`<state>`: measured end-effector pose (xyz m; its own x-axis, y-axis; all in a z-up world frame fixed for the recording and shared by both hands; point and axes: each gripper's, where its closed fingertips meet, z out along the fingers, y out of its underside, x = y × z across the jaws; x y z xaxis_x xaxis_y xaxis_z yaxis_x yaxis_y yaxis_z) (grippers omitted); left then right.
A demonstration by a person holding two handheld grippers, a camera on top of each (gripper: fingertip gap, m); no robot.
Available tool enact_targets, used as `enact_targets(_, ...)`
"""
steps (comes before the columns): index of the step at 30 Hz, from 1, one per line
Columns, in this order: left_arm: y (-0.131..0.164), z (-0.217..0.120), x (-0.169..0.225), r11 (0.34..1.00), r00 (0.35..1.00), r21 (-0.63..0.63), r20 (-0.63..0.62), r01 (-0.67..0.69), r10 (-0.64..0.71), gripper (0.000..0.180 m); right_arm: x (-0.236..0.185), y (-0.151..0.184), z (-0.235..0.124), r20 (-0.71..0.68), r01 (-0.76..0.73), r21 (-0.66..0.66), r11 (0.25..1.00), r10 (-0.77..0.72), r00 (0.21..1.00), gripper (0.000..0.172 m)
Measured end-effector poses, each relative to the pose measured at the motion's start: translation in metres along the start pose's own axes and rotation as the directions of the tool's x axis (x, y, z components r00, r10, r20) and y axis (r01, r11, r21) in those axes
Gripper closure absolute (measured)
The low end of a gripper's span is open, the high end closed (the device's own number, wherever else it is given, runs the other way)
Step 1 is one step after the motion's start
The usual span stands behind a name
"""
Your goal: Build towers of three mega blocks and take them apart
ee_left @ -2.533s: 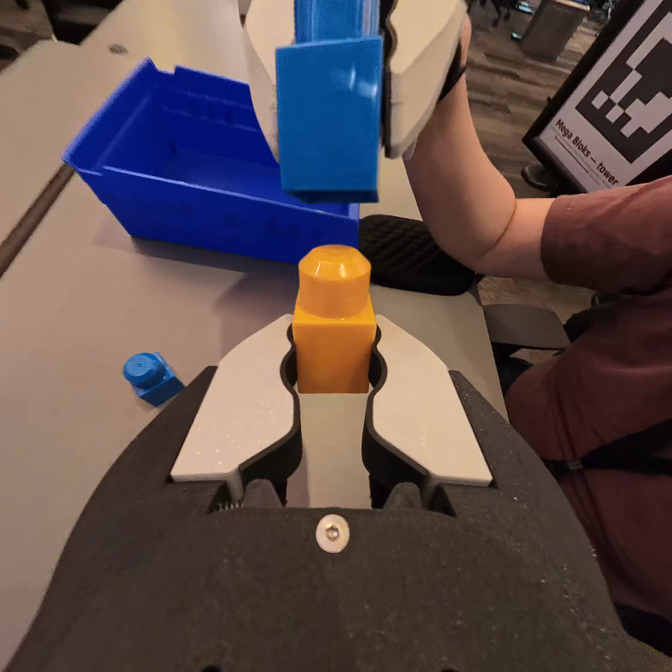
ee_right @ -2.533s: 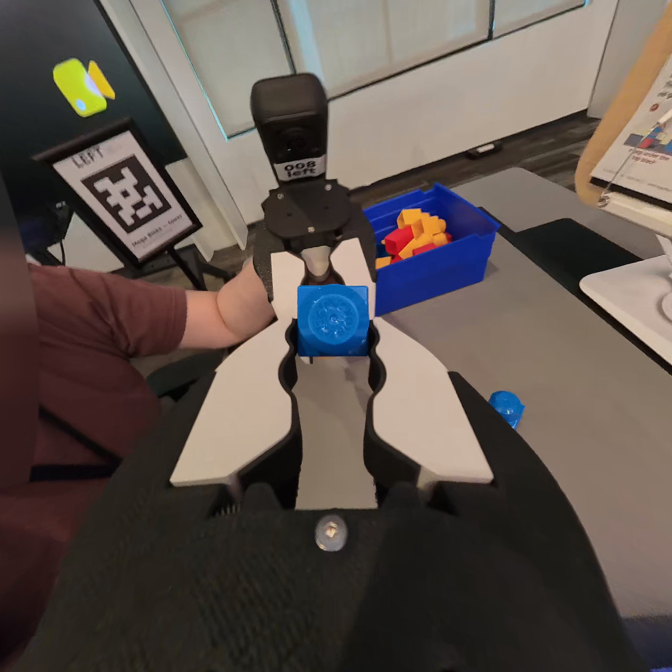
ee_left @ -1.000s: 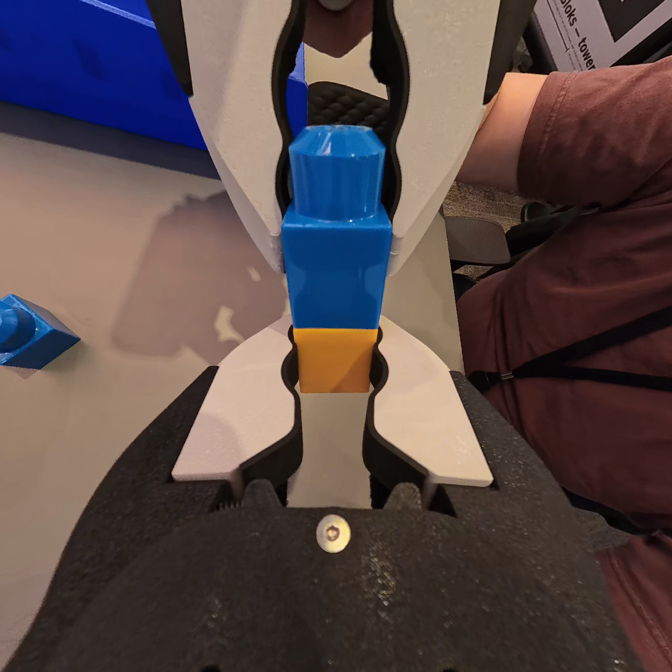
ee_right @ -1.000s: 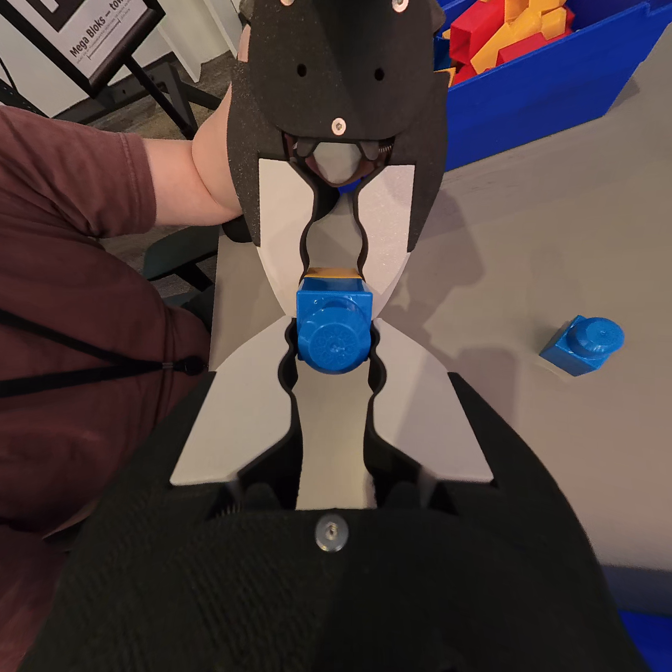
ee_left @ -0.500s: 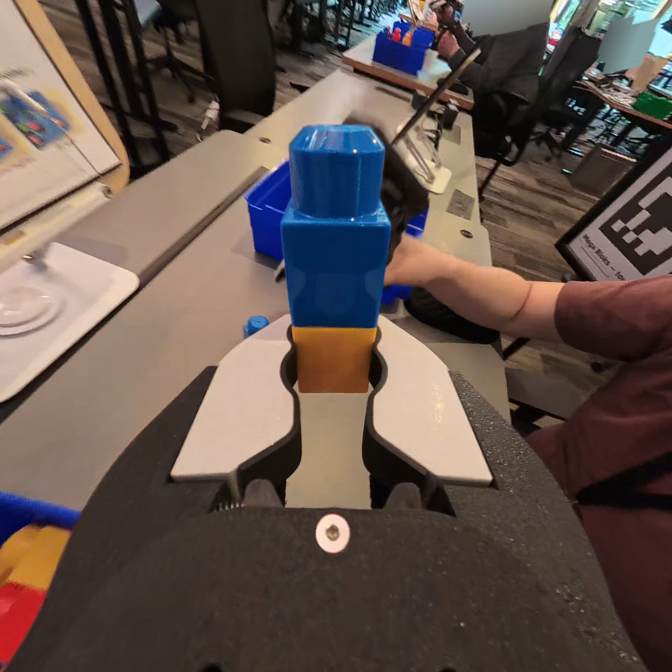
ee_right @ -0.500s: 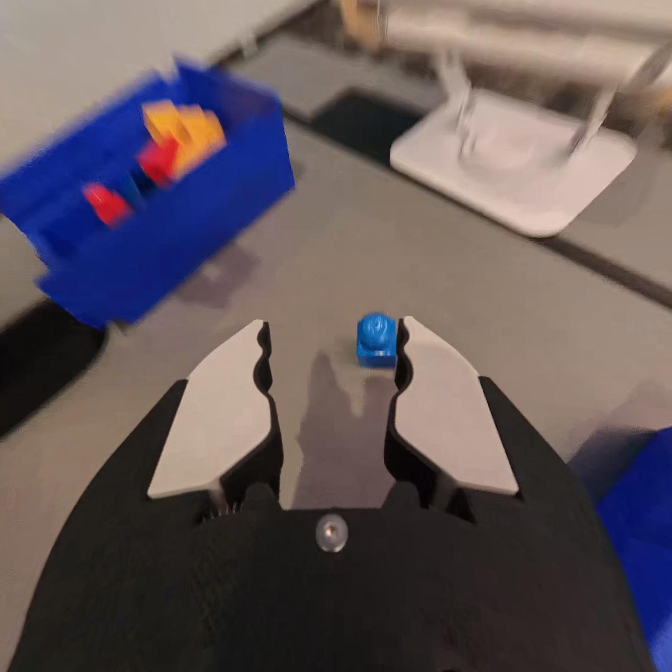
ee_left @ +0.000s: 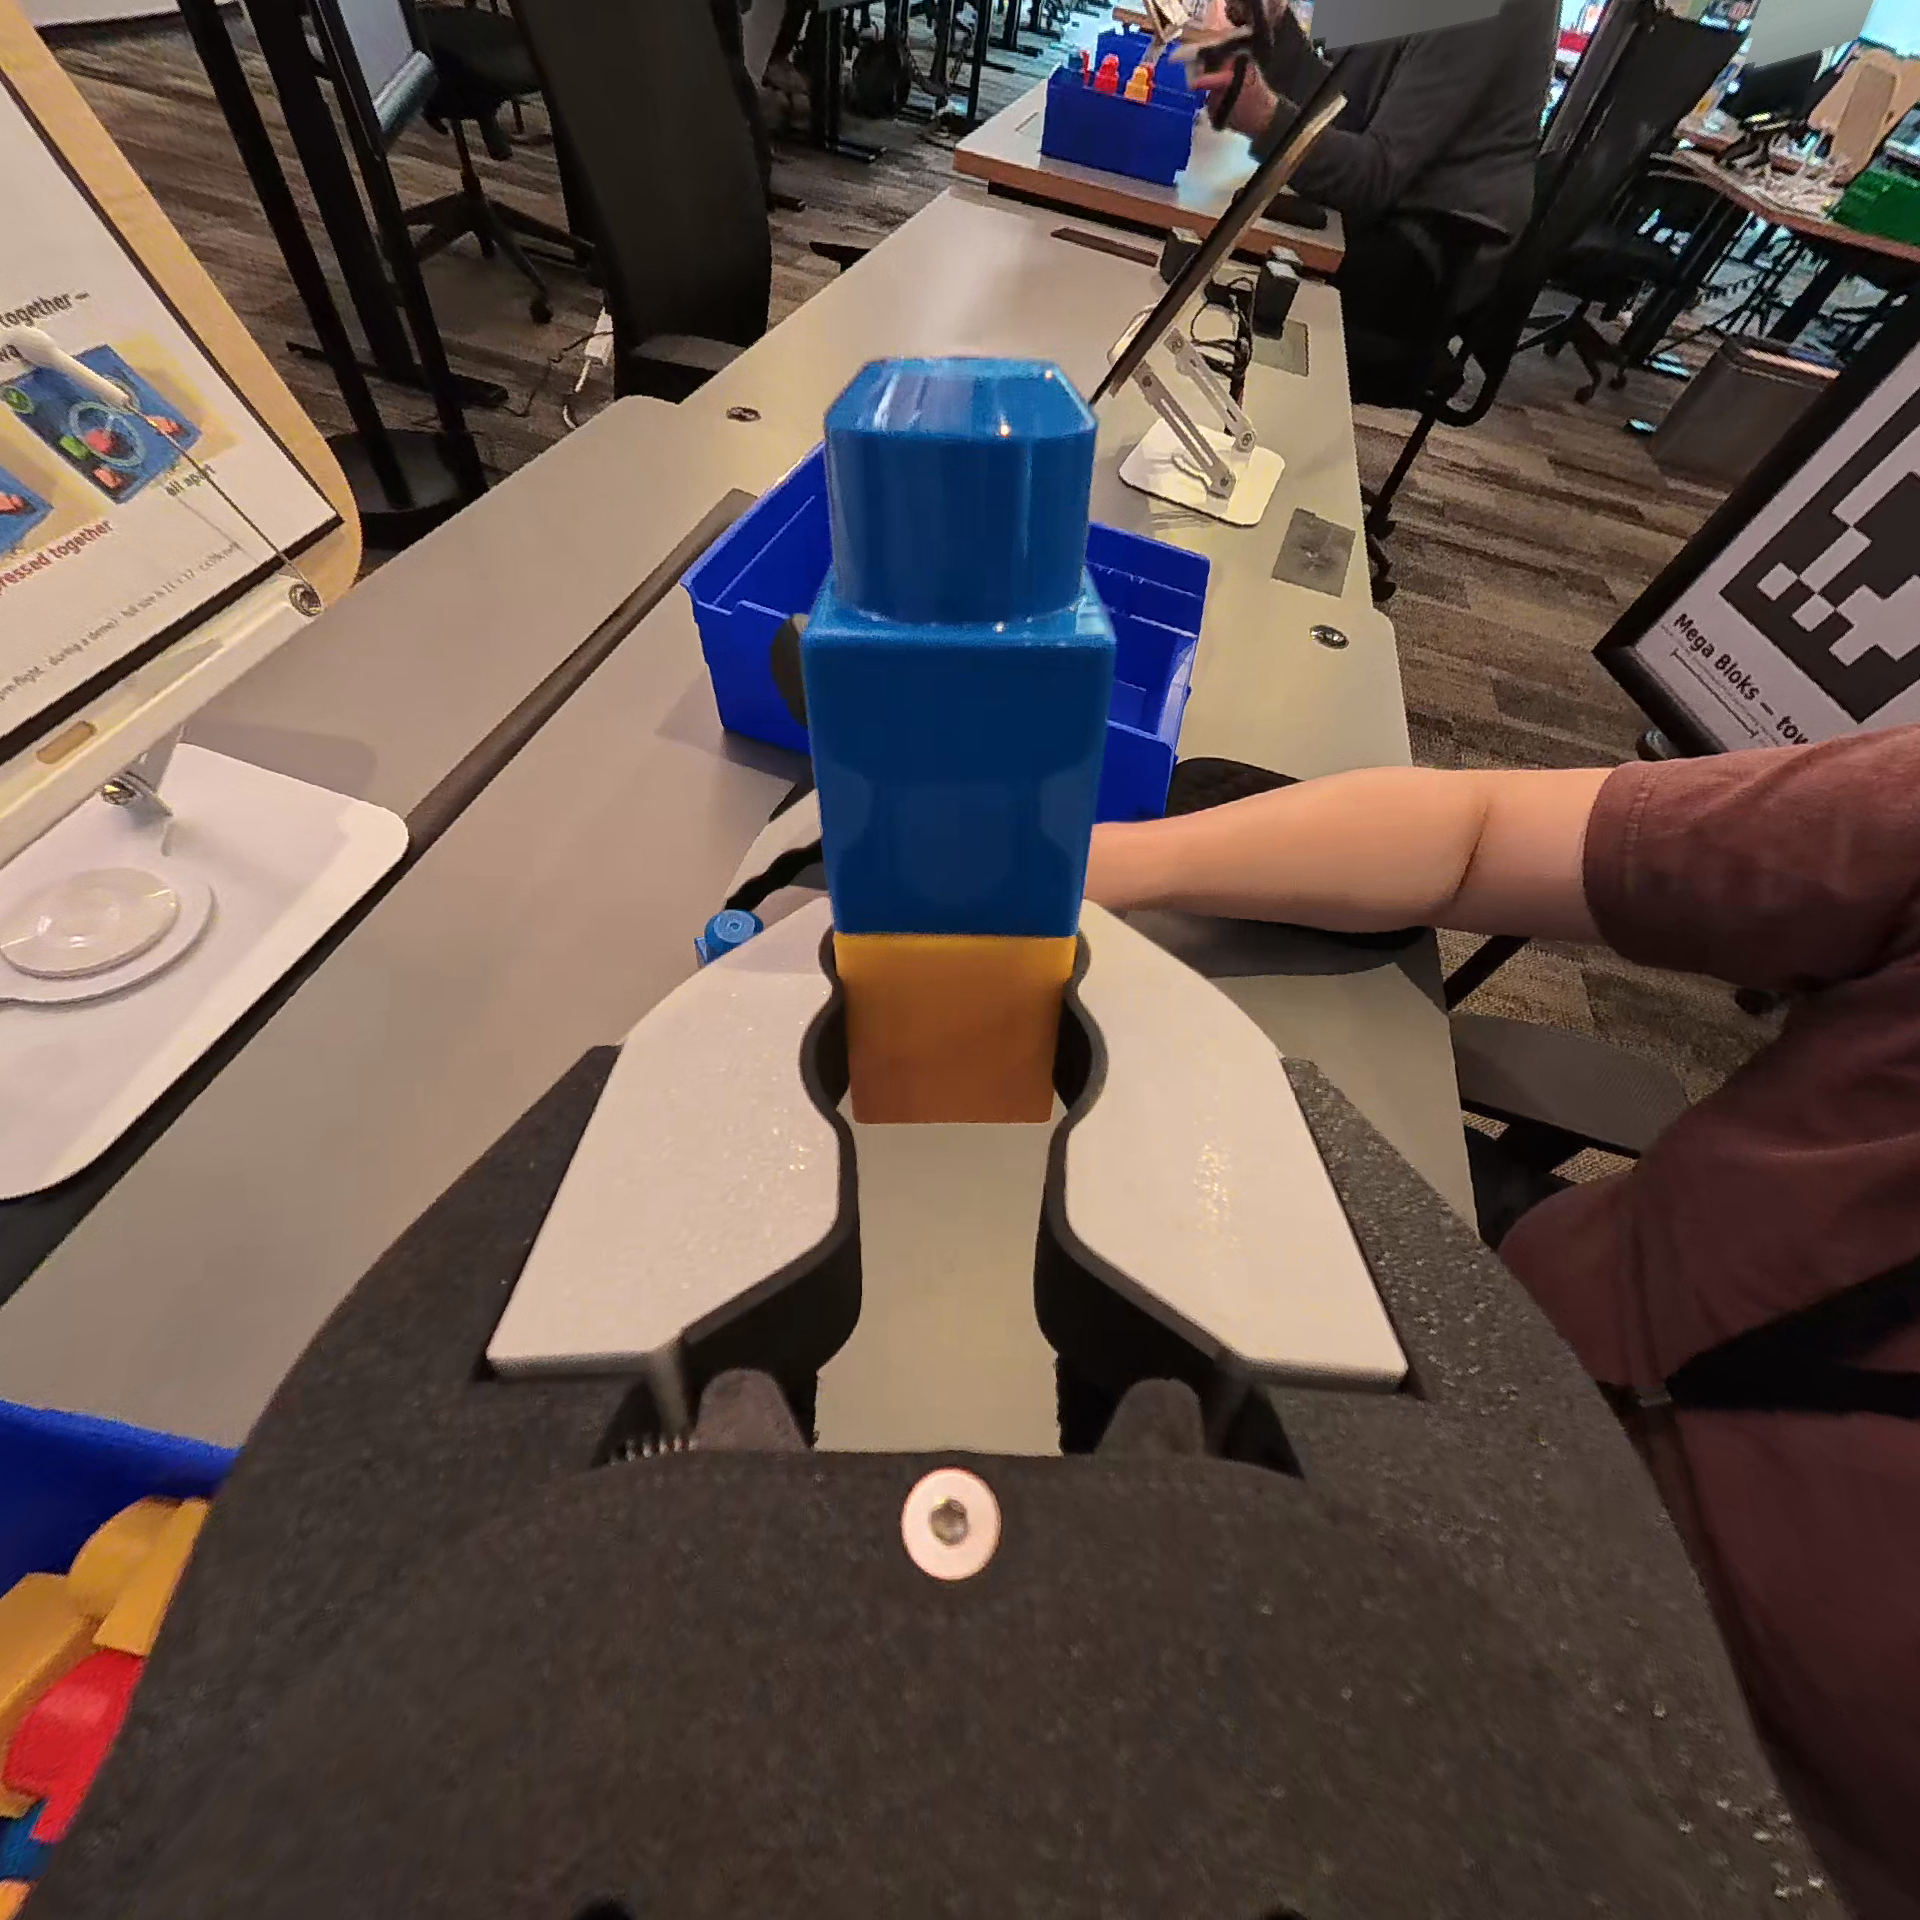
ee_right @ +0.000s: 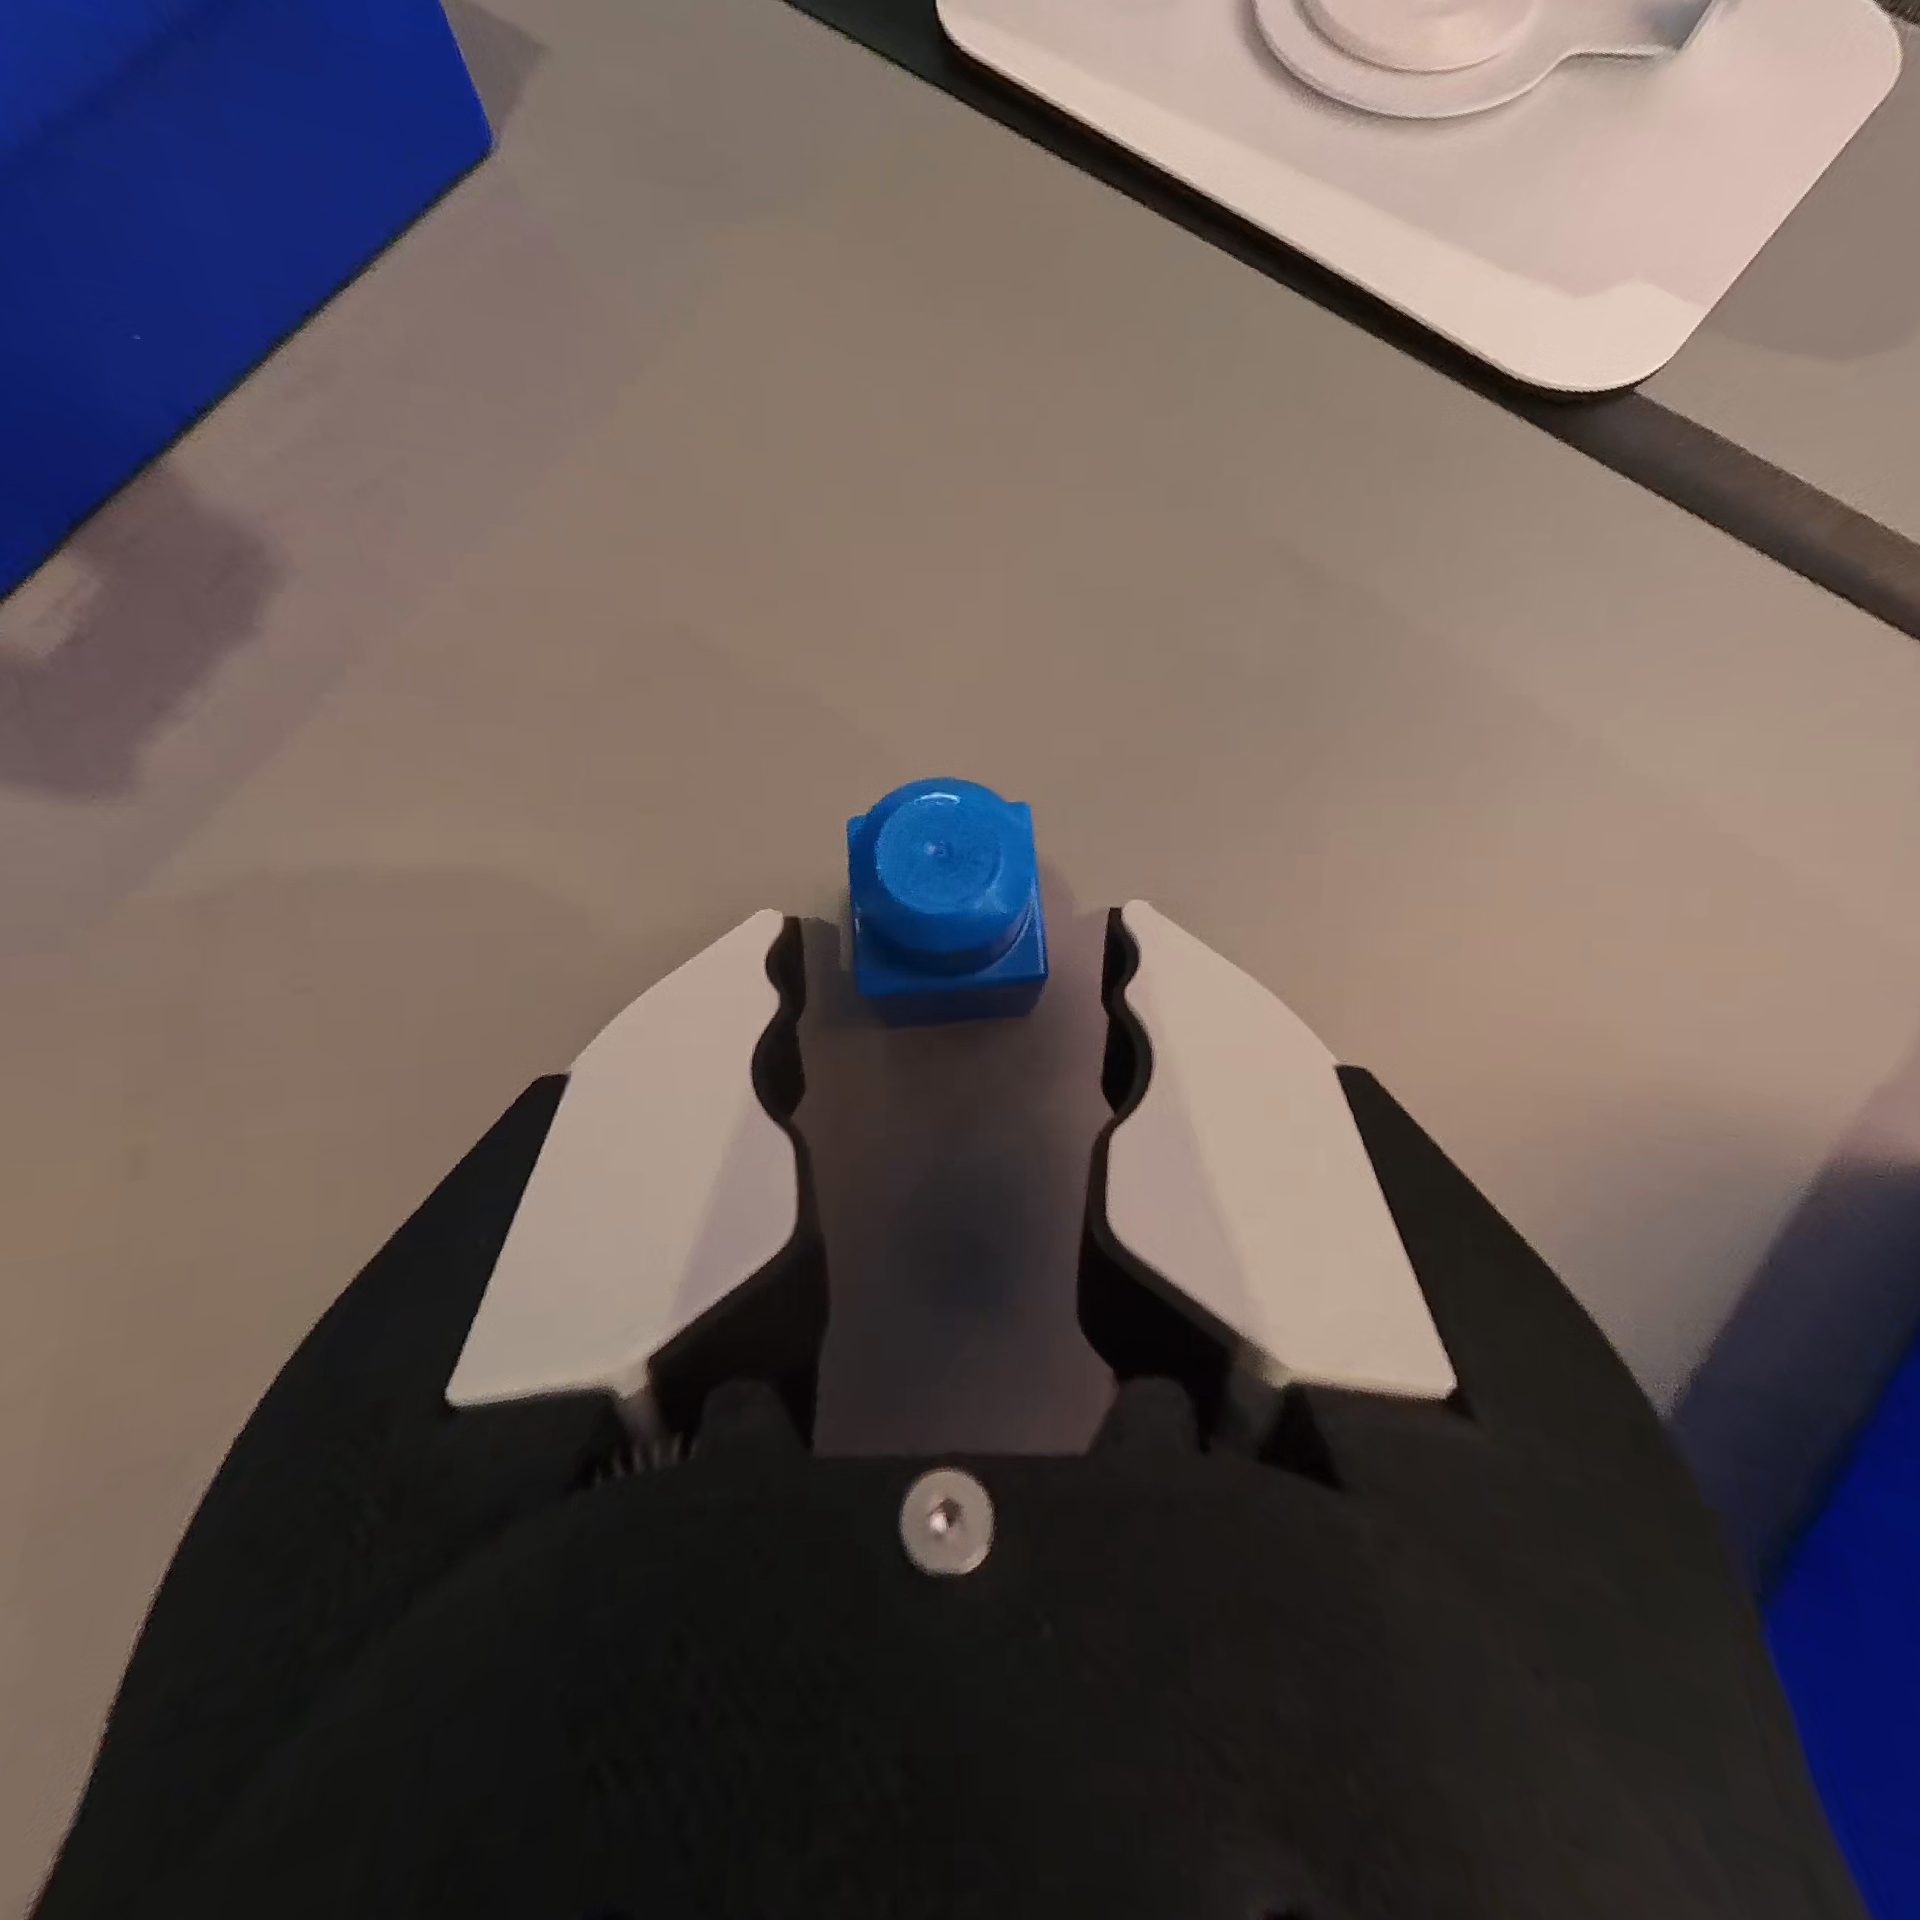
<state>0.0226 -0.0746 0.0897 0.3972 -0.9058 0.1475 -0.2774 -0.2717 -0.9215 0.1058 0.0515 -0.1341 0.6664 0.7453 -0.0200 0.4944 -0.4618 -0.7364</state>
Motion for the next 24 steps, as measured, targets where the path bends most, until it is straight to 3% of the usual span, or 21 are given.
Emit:
enact_targets(4, -0.004, 0.0, -0.001, 0.999, 0.999, 0.036, -0.023, 0.03, -0.03, 0.145, -0.002, 0.001, 0.007, 0.026, 0.005, 0.026, 1.0, -0.006, 1.0, 0.134)
enact_targets(7, 0.002, 0.002, -0.004, 0.999, 0.999, 0.011, -0.031, 0.044, -0.044, 0.145, -0.007, -0.011, -0.002, 0.101, -0.042, 0.092, 0.995, 0.033, 0.994, 0.135)
enact_targets(11, 0.006, 0.01, -0.009, 0.999, 0.998, -0.003, -0.036, 0.051, -0.051, 0.145, -0.021, -0.065, -0.065, 0.296, -0.202, 0.319, 0.926, 0.106, 0.949, 0.135)
enact_targets(15, 0.012, 0.031, -0.001, 0.996, 0.987, -0.03, -0.134, 0.08, -0.083, 0.145, -0.039, -0.113, -0.158, 0.493, -0.265, 0.481, 0.836, -0.008, 0.87, 0.135)
enact_targets(18, 0.025, 0.052, 0.012, 0.992, 0.974, -0.107, -0.211, 0.062, -0.083, 0.145, -0.06, -0.125, -0.218, 0.636, -0.28, 0.515, 0.81, -0.142, 0.758, 0.136)
enact_targets(20, 0.034, 0.064, 0.027, 0.986, 0.956, -0.163, -0.281, 0.038, -0.083, 0.145, -0.07, -0.123, -0.239, 0.673, -0.251, 0.514, 0.82, -0.204, 0.711, 0.136)
enact_targets(24, 0.05, 0.085, 0.041, 0.969, 0.953, -0.24, -0.301, -0.055, -0.021, 0.145, -0.079, -0.117, -0.245, 0.66, -0.174, 0.518, 0.837, -0.261, 0.705, 0.136)
